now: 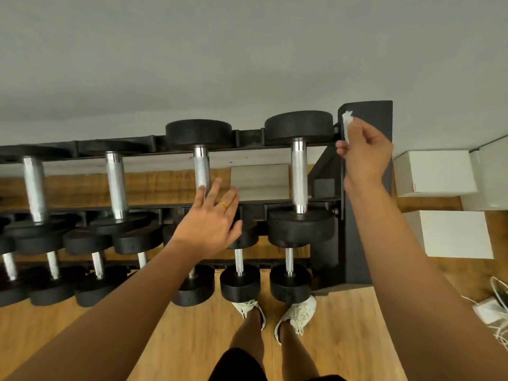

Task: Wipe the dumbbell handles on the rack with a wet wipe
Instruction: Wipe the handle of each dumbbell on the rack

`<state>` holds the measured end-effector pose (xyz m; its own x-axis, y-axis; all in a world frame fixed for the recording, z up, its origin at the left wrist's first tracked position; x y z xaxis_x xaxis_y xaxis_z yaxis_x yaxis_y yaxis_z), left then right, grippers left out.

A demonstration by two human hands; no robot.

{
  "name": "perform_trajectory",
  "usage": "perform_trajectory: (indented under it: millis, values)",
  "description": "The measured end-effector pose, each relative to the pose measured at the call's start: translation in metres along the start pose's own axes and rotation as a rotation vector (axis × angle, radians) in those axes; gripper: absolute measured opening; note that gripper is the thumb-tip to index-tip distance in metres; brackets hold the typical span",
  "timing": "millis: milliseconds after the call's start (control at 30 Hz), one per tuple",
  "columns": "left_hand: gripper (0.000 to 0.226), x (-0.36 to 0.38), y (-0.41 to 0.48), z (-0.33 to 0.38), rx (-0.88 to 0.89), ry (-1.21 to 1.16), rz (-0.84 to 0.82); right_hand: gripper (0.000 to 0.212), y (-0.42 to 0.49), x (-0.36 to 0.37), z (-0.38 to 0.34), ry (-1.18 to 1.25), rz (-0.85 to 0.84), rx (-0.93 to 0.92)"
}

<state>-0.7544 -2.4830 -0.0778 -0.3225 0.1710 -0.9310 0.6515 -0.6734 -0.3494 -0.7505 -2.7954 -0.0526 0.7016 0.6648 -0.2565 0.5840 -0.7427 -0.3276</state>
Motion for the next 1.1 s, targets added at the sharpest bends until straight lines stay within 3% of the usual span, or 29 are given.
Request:
perform_trajectory:
  millis: [133,200,300,400,767,1100]
  values:
    - [0.082,0.009,0.001,0.005,0.025,0.048,-0.174,0.02,0.018,0.024,0.006,-0.07,-0.076,0.046]
    - [0.074,-0.001,0.001,0.005,0.029,-0.003,-0.044,0.012,0.021,0.024,0.007,-0.107,-0.079,0.035]
    - [0.054,-0.013,-0.005,0.008,0.136,-0.095,0.233,0.02,0.027,0.02,0.002,-0.194,-0.071,-0.051]
    - [0.046,-0.016,-0.009,0.013,0.209,-0.114,0.349,0.024,0.031,0.022,0.0,-0.227,-0.086,-0.087]
    - [0.042,-0.018,-0.012,0.017,0.319,-0.112,0.366,0.012,0.041,0.02,0.0,-0.205,-0.274,-0.116]
    - [0.04,-0.022,-0.014,0.021,0.367,-0.045,0.407,0.014,0.032,0.016,0.005,-0.205,-0.247,-0.091]
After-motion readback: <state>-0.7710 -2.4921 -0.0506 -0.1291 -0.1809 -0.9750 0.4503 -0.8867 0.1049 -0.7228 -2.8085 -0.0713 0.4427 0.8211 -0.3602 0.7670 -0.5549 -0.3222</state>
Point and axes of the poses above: each hand's wrist, its own y-axis towards the middle knuckle, its own x-axis out of the palm, z = x × y, the point moved 8 cm from there along y, towards the middle knuckle, and after that the axes turned 15 degrees about -y, right-handed, at the moved point
